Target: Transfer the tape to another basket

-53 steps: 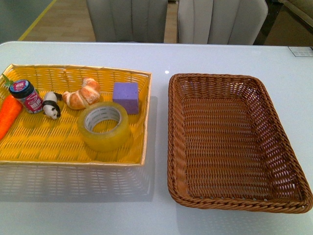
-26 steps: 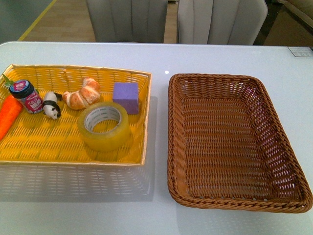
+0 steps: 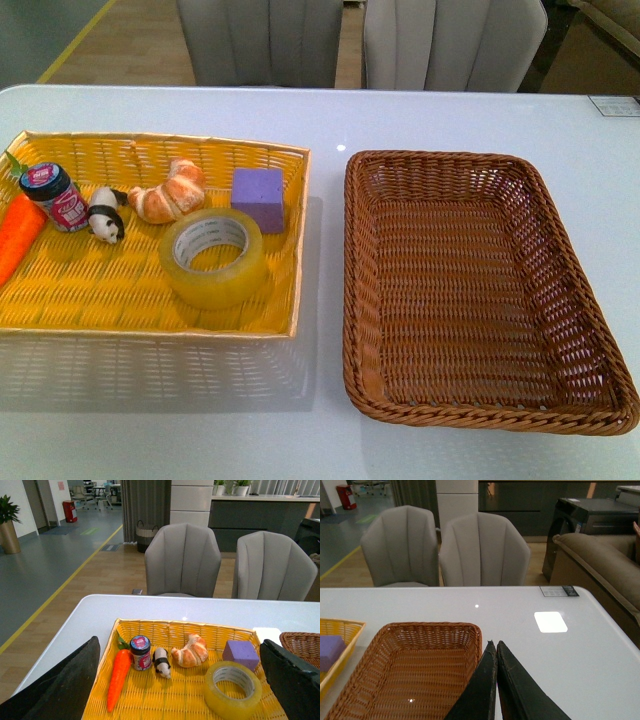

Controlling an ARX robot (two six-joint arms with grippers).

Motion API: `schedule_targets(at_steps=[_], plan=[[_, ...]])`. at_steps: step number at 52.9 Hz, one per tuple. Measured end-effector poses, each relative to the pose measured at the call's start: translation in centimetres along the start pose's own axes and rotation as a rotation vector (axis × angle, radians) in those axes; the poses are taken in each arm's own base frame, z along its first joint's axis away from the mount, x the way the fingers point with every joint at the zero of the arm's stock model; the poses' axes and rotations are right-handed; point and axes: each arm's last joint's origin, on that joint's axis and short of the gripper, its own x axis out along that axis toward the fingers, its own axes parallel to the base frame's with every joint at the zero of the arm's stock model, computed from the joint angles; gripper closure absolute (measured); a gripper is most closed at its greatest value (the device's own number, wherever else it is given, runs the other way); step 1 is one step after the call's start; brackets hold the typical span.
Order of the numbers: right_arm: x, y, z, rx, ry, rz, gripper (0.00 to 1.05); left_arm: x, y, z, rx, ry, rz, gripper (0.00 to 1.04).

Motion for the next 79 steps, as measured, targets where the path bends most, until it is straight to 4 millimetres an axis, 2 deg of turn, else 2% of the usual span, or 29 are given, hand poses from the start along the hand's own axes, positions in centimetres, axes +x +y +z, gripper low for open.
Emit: schedule_targets(at_steps=[22,56,64,76,79], plan=[[-1.7,0.0,0.5,0.000,-0.017,0.000,1.03,0.0,0.0,0.0,0.000,0.000,0.000,0.09],[-3.2,0.0,0.6,0.000,-0.020,0.000,1.03,0.0,0.0,0.0,0.000,0.000,0.000,0.09],[-4.3,0.0,0.3,0.000,-0.011,0.000,1.03,0.0,0.0,0.0,0.000,0.000,0.000,0.09],[-4.4,0.0,0.3,0.000,-0.014,0.000,1.03,0.0,0.0,0.0,0.000,0.000,0.000,0.09],[-4.4,0.0,0.3,0.000,-0.015,0.000,0.97,0.0,0.0,0.0,0.000,0.000,0.000,0.09]])
